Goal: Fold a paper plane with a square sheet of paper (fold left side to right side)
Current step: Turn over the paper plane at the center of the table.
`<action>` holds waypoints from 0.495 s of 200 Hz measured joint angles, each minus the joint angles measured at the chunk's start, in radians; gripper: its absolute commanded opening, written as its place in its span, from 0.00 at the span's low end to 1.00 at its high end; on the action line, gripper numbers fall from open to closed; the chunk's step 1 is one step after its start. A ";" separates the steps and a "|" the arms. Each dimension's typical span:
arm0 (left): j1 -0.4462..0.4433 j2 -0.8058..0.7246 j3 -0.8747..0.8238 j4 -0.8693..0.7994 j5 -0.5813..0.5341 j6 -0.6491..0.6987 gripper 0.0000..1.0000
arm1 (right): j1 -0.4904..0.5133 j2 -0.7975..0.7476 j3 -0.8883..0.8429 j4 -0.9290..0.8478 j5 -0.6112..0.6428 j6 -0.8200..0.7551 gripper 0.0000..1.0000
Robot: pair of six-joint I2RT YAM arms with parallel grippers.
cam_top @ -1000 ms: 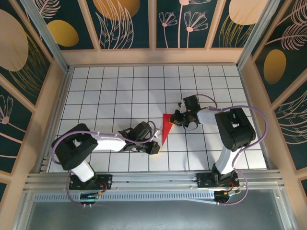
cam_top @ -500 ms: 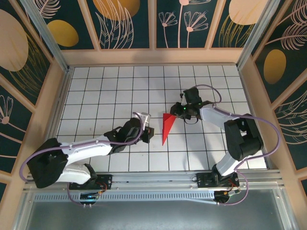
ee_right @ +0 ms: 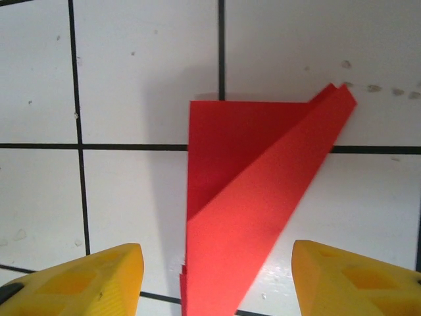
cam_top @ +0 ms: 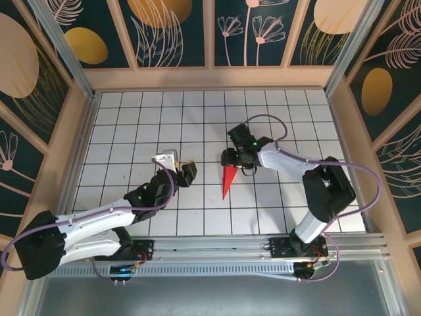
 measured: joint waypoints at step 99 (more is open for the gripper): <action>0.000 -0.047 -0.003 -0.002 -0.060 0.026 0.78 | 0.086 0.186 0.114 -0.129 0.175 0.016 0.43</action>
